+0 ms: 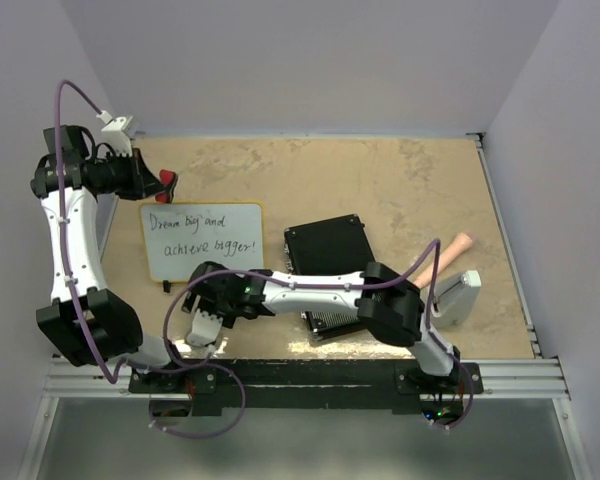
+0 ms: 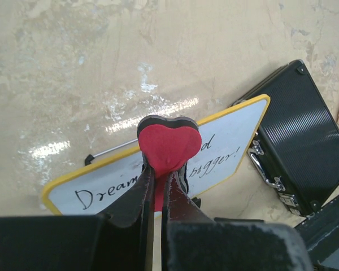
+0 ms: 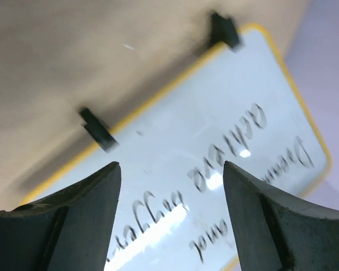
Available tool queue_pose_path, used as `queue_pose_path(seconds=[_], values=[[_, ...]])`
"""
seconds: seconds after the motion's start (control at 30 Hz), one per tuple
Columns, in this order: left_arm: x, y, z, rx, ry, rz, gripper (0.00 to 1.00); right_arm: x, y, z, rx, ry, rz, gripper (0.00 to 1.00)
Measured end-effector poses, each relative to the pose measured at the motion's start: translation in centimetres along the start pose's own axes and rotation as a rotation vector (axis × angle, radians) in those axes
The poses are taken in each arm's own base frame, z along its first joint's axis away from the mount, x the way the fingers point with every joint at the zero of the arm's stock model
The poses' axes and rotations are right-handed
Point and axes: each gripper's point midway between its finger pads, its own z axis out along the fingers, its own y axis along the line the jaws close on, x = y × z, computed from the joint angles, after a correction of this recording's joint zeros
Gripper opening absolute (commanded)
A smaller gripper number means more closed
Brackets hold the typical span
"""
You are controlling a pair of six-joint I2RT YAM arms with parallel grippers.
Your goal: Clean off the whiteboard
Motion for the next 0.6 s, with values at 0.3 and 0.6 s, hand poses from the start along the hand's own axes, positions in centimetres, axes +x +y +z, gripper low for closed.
queue_pose_path(seconds=[0.3, 0.6], values=[[-1.1, 2.3, -2.8, -0.065, -0.044, 0.055, 0.00, 3.3, -7.6, -11.0, 0.317, -0.124, 0.410, 0.90], [3.9, 4.5, -5.1, -0.138, 0.029, 0.192, 0.00, 16.2, -6.4, -15.3, 0.404, -0.320, 1.186, 0.91]])
